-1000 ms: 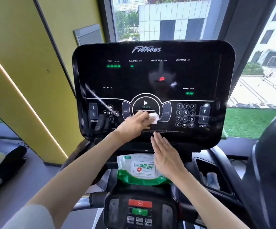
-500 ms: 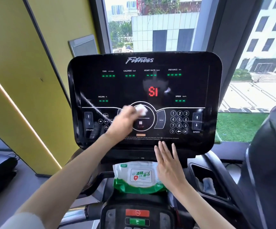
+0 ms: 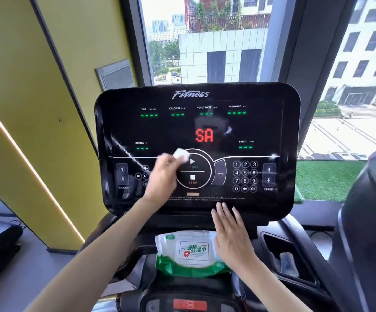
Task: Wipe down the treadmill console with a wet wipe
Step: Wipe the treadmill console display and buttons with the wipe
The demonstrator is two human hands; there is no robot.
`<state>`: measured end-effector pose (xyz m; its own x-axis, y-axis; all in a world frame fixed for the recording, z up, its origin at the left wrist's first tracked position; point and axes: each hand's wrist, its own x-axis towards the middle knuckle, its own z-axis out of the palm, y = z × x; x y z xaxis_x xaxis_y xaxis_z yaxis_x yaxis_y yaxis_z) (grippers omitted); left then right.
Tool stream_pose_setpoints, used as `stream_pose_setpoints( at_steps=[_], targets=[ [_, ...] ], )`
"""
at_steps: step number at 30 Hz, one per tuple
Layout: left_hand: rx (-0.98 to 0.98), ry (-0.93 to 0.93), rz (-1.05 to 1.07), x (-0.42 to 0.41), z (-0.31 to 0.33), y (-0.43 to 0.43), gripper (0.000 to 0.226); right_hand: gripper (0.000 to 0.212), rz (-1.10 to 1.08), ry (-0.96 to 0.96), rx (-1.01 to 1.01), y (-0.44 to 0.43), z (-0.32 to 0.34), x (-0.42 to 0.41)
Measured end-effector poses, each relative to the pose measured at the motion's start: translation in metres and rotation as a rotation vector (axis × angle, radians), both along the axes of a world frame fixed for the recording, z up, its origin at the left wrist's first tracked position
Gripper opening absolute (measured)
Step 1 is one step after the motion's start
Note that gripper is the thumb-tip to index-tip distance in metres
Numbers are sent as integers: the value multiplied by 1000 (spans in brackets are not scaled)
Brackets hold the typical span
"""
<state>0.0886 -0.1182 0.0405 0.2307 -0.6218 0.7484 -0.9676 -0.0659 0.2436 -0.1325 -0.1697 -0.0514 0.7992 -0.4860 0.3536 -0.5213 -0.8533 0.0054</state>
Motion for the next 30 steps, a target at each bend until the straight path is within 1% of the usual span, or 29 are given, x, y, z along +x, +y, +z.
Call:
stream_pose_setpoints(
  at_steps=[2,3,4,5,6,8,11,13,14,15,16,18,20,21,22,23,24,26,28,30],
  targets=[
    [-238,377,248,2,31,-13,43,56,-1,-9,7,0,0,-1],
    [-311,527,339,-2,45,-25,41,56,-2,-12,9,0,0,-1],
    [-352,590,381,-9,57,-37,42,56,-2,-11,13,1,1,-1],
    [-346,541,364,-17,64,-49,44,55,-4,-10,17,1,2,-2],
    [-300,418,291,-28,66,-60,47,55,-3,-9,19,2,2,-2],
    [-149,140,107,-50,49,-73,52,55,1,-9,17,2,3,-2],
    [191,-28,-215,-75,7,-61,65,56,1,0,7,1,3,-2],
    [386,-155,-325,-73,-13,-42,70,57,-6,10,18,1,3,-2],
    [428,-211,-354,-64,-17,-33,70,57,-6,10,25,1,3,-2],
    [422,-249,-355,-51,-17,-25,71,57,-4,2,27,1,4,-3],
    [375,-244,-331,-37,-13,-19,71,57,1,-4,25,1,3,-3],
    [178,-108,-189,-14,4,-13,66,56,13,-7,12,1,2,-5],
    [-52,77,29,-3,29,-22,57,52,27,-28,-25,0,1,-5],
    [-145,157,120,-6,43,-31,54,55,29,-30,-23,0,1,-4],
    [-204,205,171,-12,54,-42,50,61,32,-25,-8,0,1,-4],
    [-220,219,182,-21,62,-53,49,64,32,-25,0,0,2,-4],
    [-200,200,159,-31,65,-63,50,65,36,-23,-3,0,3,-4],
    [-97,89,50,-49,57,-78,55,66,39,-13,-8,0,4,-4],
    [90,-58,-124,-63,36,-78,61,66,36,-7,-20,-1,4,-5],
    [329,-249,-309,-65,11,-59,67,67,33,5,-31,-1,5,-6]
  ],
)
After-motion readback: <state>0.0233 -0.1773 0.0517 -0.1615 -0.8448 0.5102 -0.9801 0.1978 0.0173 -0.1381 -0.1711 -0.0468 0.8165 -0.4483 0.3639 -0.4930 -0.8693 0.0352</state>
